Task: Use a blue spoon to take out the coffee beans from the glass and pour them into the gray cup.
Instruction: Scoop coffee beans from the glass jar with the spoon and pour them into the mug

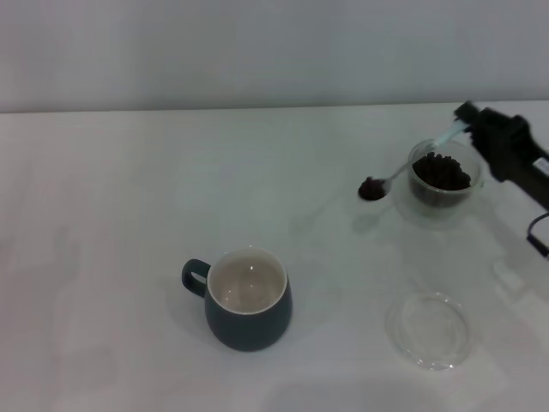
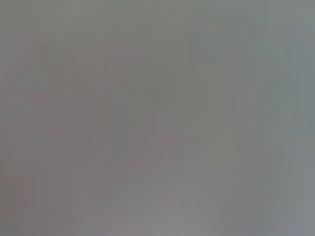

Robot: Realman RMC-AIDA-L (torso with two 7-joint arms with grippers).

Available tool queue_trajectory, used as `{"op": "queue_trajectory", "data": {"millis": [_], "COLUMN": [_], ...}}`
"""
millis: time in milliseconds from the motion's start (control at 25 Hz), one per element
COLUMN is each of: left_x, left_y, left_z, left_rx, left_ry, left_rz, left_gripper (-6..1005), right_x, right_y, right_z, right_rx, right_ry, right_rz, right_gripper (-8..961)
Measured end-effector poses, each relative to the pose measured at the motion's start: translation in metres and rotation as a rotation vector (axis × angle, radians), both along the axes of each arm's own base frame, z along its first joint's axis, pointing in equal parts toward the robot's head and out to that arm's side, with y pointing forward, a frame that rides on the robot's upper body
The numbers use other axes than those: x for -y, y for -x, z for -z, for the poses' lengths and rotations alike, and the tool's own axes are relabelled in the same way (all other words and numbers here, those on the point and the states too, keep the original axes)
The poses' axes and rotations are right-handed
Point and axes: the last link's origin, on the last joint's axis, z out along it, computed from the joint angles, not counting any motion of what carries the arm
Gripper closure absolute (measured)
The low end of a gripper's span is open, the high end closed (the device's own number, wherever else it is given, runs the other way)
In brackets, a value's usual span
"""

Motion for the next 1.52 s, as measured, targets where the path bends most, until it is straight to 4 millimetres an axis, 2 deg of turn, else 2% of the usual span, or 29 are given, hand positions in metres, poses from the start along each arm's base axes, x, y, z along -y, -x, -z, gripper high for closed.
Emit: {"op": "queue_trajectory", "data": {"millis": [360, 880, 1240, 1520], "left_x": [0.0, 0.001, 0.003, 0.003], "left_y": [0.0, -0.002, 0.0, 0.0], "left_z": [0.003, 0.008, 0.007, 0.007], "left_rx": [0.003, 0.011, 0.013, 0.012], "left_ry": [0.009, 0.026, 0.022, 0.02], "left_rz": [-0.003, -0.002, -0.012, -0.011], "left_gripper": [273, 274, 273, 272], "right_x": [0.002, -0.004, -0.013, -0.012], "right_y": [0.023, 0.05, 0.084, 0.09], "right_z": [0.026, 0.043, 0.068, 0.07], "right_rx": [0.027, 0.045, 0.135, 0.207], "right_ry": [0.118, 0.195, 0.235, 0.191], "right_rz": [-0.106, -0.22, -0.314, -0.381], "right_gripper": [802, 802, 802, 802]}}
